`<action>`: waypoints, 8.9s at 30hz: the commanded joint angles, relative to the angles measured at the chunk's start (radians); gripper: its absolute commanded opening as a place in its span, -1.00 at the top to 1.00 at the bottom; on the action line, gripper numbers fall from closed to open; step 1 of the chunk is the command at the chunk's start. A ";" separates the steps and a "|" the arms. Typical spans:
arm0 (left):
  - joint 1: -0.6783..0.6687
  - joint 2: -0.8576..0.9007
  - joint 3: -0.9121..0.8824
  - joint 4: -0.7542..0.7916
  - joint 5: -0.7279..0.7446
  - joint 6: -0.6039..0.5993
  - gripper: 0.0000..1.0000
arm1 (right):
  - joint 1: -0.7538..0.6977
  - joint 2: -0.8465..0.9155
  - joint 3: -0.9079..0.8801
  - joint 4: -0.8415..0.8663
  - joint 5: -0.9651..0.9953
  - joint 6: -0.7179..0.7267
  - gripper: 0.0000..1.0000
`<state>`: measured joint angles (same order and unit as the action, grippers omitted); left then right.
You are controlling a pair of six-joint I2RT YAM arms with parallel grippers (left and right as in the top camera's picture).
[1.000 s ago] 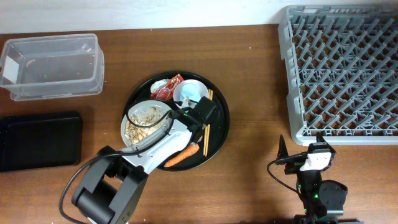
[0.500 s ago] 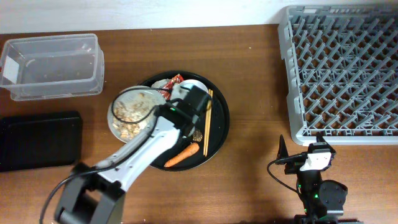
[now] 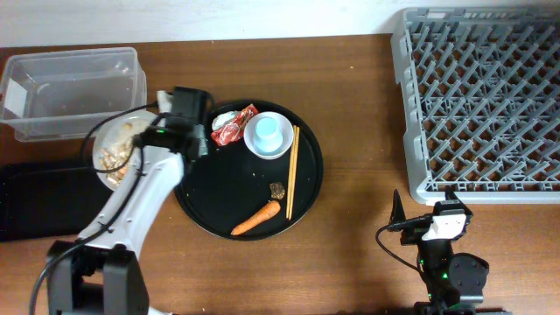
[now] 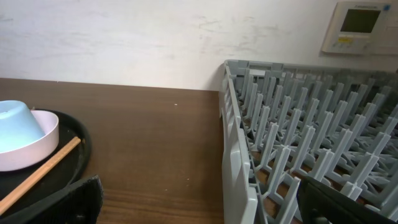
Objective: Sort waste into correct bins and load items into the dishwasher rack
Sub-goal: 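Carry the plate left over the black tray, then tilt the plate with the left gripper to dump rice onto the black tray, then carry the emptied plate back and lower it onto the round tray, then release the plate and grasp the orange carrot with the left gripper, then carry the carrot left and drop it onto the black tray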
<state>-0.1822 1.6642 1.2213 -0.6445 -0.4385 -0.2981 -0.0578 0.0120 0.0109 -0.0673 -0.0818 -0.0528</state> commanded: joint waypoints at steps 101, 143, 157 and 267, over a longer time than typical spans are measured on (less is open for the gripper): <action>1.193 -0.029 0.019 0.515 1.561 -0.858 0.99 | 0.006 -0.008 -0.005 -0.005 0.008 0.005 -0.96; -0.148 -0.136 0.019 -0.098 0.363 -0.219 0.99 | 0.006 -0.008 -0.005 -0.005 0.008 0.005 -0.97; -0.254 0.122 0.019 -0.023 0.362 -0.219 0.99 | 0.006 -0.008 -0.005 -0.005 0.008 0.005 -0.97; -0.401 0.105 -0.178 -0.108 0.518 0.232 0.25 | 0.006 -0.008 -0.005 -0.005 0.008 0.005 -0.97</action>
<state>-0.5777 1.7527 1.0321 -0.7475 0.0780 -0.0708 -0.0578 0.0120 0.0109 -0.0677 -0.0784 -0.0521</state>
